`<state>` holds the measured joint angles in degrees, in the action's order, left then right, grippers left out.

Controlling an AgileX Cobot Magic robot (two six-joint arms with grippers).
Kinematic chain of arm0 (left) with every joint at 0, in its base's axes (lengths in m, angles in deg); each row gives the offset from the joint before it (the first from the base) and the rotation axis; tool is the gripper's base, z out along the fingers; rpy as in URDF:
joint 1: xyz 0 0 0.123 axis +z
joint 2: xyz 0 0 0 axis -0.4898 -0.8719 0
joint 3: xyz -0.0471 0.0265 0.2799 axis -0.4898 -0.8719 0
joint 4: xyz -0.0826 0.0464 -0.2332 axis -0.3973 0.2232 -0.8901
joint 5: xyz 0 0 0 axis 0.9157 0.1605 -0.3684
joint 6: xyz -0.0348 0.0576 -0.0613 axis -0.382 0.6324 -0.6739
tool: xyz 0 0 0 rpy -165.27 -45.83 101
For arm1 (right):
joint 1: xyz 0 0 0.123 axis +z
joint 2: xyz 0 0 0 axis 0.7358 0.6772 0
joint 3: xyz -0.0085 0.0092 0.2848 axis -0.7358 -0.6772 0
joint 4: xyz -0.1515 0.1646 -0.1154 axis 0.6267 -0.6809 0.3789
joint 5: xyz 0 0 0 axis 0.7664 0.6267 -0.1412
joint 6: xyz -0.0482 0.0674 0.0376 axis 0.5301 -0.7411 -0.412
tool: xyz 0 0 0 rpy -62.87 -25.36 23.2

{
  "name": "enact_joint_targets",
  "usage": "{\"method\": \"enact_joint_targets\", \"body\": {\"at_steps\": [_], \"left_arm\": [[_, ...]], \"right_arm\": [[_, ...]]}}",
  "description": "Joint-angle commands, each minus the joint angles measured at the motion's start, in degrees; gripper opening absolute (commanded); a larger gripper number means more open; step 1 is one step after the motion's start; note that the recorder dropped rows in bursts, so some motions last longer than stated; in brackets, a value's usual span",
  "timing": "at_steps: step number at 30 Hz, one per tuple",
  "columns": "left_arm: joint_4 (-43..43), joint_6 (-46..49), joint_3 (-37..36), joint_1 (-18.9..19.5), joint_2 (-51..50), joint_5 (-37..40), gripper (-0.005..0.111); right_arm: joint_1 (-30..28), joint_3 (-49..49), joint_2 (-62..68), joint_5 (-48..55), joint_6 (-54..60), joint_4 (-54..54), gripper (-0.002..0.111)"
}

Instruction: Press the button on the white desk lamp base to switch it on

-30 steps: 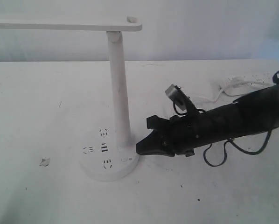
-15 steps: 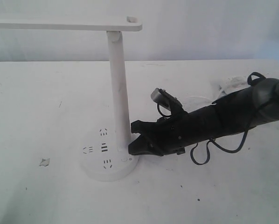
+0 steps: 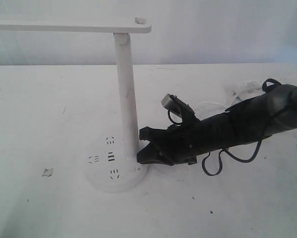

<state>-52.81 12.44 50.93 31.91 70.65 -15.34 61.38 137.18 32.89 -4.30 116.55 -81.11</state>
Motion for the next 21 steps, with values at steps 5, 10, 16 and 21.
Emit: {"method": "enact_joint_targets", "body": {"at_steps": [5,10,16,21], "left_arm": [[-0.3,0.0,-0.1,0.1,-0.1,-0.1,0.0],[-0.3,0.0,-0.1,0.1,-0.1,-0.1,0.0],[-0.3,0.0,-0.1,0.1,-0.1,-0.1,0.0],[-0.3,0.0,-0.1,0.1,-0.1,-0.1,0.0]], "right_arm": [[0.2,0.1,0.1,0.2,0.9,-1.4,0.0],[0.4,0.1,0.1,3.2,0.9,-2.8,0.0],[3.1,0.1,0.9,2.2,0.9,-2.8,0.0],[4.0,0.1,2.0,0.1,0.9,-2.8,0.0]]}}
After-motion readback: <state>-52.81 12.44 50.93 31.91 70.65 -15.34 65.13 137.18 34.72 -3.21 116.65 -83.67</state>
